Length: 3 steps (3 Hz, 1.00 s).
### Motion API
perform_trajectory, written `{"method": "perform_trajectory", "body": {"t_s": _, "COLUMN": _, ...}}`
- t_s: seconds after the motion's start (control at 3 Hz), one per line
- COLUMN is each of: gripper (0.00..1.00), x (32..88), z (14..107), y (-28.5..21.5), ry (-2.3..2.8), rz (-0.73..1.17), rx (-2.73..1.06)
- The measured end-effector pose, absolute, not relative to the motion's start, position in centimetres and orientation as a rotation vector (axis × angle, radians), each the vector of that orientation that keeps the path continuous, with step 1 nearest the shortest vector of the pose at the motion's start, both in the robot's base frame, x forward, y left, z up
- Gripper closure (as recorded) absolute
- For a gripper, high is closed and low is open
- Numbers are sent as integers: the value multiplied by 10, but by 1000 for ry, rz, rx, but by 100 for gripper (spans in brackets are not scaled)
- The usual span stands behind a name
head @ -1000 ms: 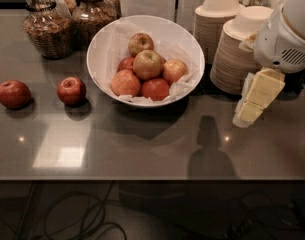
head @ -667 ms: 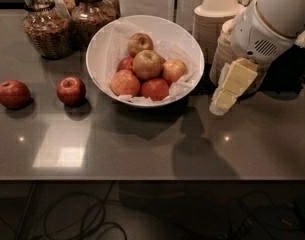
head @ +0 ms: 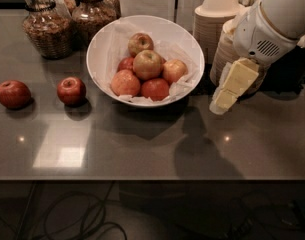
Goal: Pick apple from white bowl
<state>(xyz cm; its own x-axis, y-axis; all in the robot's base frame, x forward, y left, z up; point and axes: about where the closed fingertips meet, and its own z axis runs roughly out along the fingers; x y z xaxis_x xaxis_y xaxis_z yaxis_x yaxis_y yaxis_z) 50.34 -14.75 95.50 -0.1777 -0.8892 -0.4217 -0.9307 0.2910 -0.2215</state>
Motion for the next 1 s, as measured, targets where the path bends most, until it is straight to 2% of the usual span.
{"method": "perform_trajectory", "body": {"t_s": 0.33, "gripper": 0, "x": 506, "z": 943, "y": -143, "ry": 2072, "rz": 179, "rx": -1585}}
{"method": "perform_trajectory", "body": {"t_s": 1.0, "gripper": 0, "x": 530, "z": 961, "y": -93, "ry": 1868, "rz": 421, "rx": -1368}}
